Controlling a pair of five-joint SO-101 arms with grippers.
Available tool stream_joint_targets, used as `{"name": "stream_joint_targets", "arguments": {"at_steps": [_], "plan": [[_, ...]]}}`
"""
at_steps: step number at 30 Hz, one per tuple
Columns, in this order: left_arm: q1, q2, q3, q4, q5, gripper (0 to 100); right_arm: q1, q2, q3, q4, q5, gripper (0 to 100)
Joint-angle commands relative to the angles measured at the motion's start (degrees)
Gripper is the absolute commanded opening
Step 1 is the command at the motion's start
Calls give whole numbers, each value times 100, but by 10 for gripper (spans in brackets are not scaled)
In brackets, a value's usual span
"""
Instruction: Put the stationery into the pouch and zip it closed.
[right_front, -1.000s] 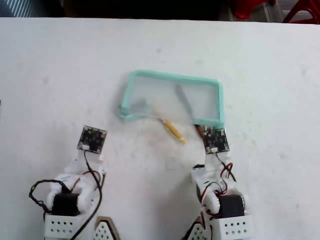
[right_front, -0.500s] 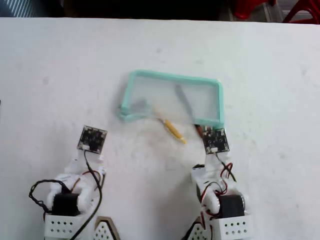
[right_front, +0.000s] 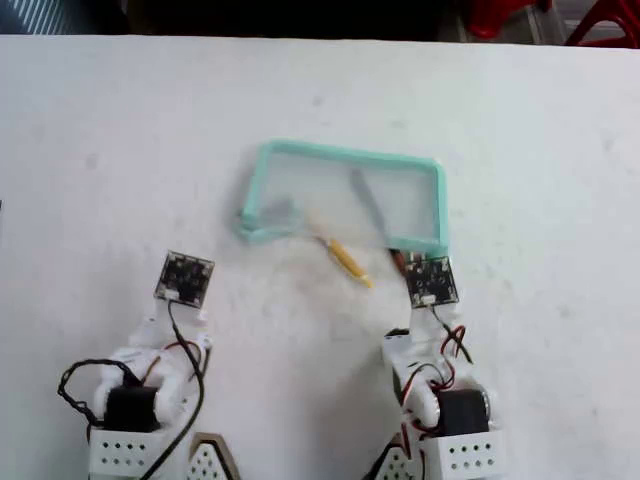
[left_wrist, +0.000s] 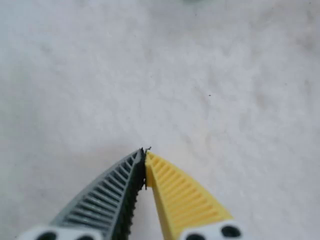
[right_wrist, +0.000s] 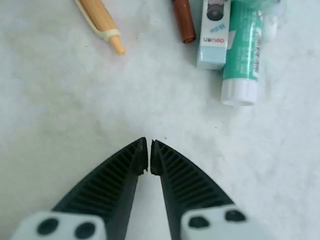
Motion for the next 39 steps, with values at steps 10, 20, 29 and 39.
{"name": "stream_joint_targets", "arguments": {"at_steps": [10,20,29,39], "plan": [[-13,-40,-9,44,62,24,13,-40,35,31,0,18],[-13,-40,-9,44,62,24,4,-40,35,31,-9,18],[4,-40,-9,44,53,27,4,-40,35,13,-9,18],[-13,-40,-949,-589,18,27,13,-40,35,4,-9,18]]}}
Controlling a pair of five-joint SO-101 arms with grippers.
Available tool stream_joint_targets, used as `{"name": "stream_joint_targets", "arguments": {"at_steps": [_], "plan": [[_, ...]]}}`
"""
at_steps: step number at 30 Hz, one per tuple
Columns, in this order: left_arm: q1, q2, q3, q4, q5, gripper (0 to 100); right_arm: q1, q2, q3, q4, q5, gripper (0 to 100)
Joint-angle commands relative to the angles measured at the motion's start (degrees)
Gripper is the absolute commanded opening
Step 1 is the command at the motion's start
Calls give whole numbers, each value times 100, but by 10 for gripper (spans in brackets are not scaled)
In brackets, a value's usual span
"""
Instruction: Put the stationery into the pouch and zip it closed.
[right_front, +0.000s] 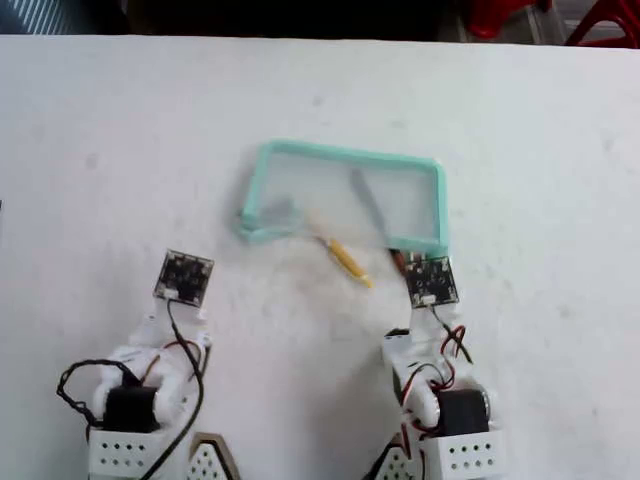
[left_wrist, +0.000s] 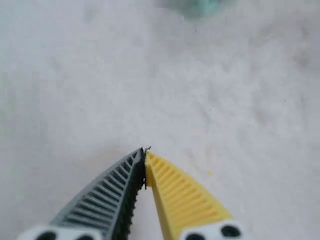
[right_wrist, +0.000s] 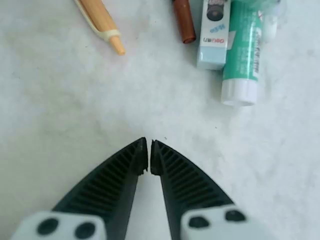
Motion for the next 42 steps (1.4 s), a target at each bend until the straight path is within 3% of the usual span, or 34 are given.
{"name": "stream_joint_targets", "arguments": {"at_steps": [1,12,22,29,36,42], "plan": [[-13,-48,-1037,-466,18,27,13,-40,35,4,-9,18],[4,-48,-2321,-932,62,27,4,-48,35,-4,-9,18],[101,-48,-3147,-510,18,28,4,-48,35,4,-44,18],[215,-48,-3226,-571,-1037,28,57,-48,35,-233,-44,18],[215,-22,-3042,-1433,-264,28,57,-48,35,-242,-44,18],[602,409,-3138,-1820,-211,90,57,-48,35,-242,-35,18]]}}
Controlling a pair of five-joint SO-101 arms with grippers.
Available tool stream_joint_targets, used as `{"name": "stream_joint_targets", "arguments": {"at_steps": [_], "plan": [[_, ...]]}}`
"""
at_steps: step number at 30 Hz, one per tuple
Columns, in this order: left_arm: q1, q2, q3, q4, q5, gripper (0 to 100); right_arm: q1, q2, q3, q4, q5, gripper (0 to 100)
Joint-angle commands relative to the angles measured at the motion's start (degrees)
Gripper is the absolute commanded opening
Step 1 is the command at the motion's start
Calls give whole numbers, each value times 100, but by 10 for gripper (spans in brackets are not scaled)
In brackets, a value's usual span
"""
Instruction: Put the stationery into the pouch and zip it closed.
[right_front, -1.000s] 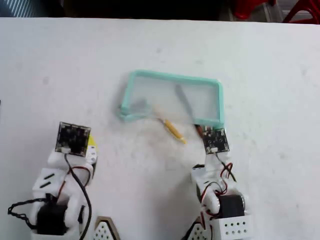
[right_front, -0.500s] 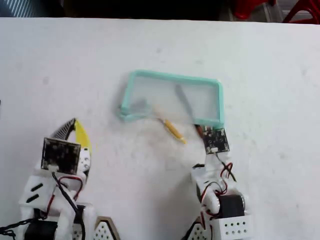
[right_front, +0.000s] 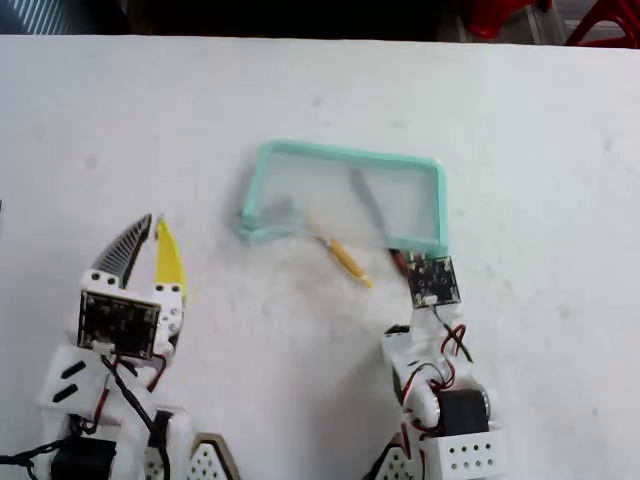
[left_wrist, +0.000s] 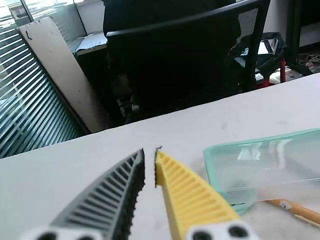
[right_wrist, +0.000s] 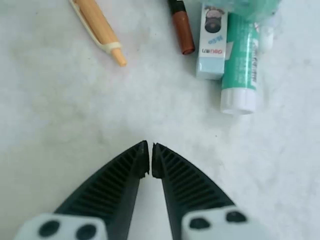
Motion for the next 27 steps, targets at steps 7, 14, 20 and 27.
{"name": "stream_joint_targets", "arguments": {"at_steps": [7,14,20,27], "plan": [[259,3424,-1292,-88,167,90,57,-48,35,-119,-35,18],[259,5147,-1600,141,1530,93,57,-48,35,-119,-44,18],[-127,5367,-1477,-185,2549,94,4,-48,35,-119,-44,18],[-207,5358,-1143,237,4044,292,224,-48,35,-840,0,18]]}}
